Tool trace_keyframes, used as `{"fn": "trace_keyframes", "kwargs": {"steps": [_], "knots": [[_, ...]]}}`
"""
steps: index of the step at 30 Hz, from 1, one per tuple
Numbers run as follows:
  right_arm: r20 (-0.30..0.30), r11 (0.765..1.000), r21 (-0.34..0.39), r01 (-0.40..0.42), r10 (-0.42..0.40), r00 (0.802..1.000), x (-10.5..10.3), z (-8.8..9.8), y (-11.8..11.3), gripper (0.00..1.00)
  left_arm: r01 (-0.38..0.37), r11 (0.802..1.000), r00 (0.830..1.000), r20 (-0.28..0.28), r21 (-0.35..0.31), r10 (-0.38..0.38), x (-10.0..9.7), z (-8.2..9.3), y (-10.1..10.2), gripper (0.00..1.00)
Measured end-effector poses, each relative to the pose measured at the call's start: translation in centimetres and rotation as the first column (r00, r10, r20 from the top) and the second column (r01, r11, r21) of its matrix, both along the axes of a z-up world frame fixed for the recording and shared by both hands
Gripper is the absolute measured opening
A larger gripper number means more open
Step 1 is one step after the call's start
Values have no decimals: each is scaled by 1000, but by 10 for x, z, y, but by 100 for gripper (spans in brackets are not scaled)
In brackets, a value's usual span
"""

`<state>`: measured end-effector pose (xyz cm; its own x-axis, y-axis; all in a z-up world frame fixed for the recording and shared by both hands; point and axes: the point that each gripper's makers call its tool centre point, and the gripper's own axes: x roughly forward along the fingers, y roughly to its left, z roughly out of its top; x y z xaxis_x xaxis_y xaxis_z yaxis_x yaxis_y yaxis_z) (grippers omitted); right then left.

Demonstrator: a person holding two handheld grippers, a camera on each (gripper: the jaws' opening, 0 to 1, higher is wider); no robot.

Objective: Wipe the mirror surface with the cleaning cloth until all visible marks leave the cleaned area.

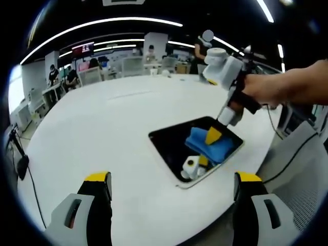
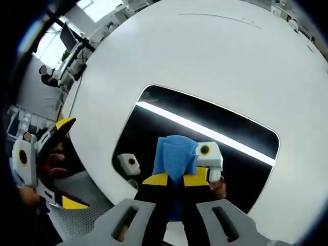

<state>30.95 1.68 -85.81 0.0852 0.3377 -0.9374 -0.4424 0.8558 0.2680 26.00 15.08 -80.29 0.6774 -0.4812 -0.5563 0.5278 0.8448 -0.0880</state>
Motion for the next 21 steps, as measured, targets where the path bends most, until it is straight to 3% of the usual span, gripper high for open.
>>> {"fn": "trace_keyframes", "kwargs": {"steps": [21], "knots": [[22,1000,-13,7,-7,1000,30,-1,0,2,2,1000,1000,-6,0,-2,0,-1,-1,100]]}}
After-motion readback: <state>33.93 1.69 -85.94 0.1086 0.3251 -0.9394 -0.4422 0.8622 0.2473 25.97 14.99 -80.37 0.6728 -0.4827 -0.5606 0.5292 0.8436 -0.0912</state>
